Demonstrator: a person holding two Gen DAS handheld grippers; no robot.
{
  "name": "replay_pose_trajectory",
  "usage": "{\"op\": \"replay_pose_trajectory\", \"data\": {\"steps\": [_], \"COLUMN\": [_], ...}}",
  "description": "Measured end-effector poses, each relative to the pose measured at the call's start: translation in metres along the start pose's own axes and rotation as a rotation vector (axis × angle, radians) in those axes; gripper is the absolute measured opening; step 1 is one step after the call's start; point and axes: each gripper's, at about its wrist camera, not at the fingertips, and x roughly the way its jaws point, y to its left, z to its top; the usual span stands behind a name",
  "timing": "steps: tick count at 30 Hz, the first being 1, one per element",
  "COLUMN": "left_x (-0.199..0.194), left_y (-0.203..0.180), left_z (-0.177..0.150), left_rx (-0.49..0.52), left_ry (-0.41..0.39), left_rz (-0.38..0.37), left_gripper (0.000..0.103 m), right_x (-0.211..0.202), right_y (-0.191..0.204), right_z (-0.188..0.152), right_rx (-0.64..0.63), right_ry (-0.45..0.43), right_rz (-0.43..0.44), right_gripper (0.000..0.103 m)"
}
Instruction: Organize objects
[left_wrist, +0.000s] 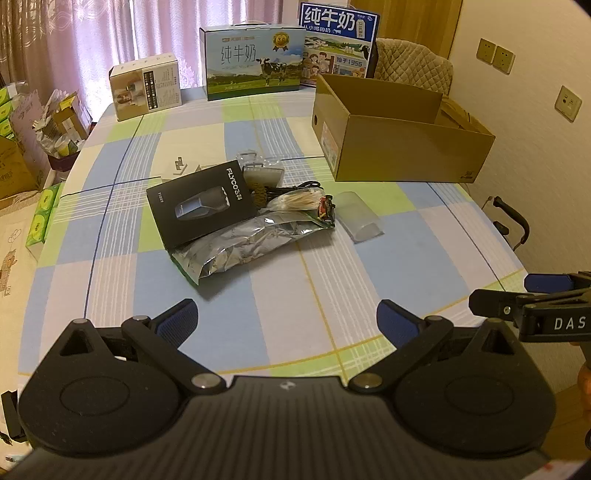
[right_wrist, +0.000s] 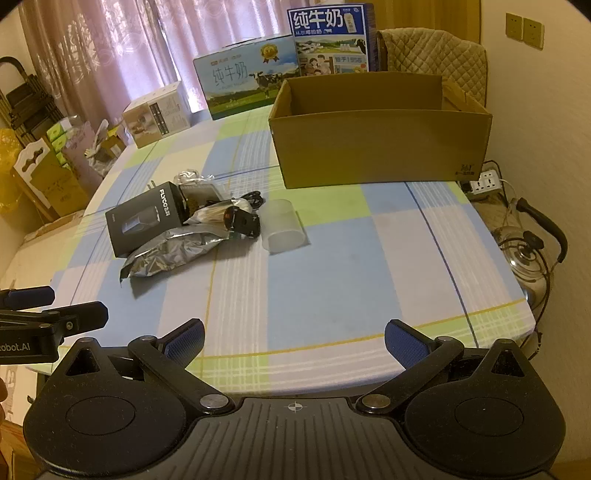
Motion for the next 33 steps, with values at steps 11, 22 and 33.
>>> {"op": "replay_pose_trajectory", "data": {"steps": [11,22,33], "left_x": [0.002,0.003,0.005], "left_y": [0.015,0.017,0.016], "left_z": [0.003,0.007,0.012], "left_rx": [0.001,-0.005,-0.010], "left_ry": [-0.004,-0.001,-0.001], "left_rz": [0.002,0.008,0.020], "left_gripper": [0.102,0.102,0.102], "right_x": [0.004,0.006,0.013], "right_y": [0.008,0.006,0.009], "right_z": [0.006,0.008,0.013], "right_rx": [-0.006,-0.012,-0.029], "right_ry": [-0.005,-0.001,-0.002], "right_rz": [0.004,0.010,0.011], "right_gripper": [0.101,0.101,0.101]}}
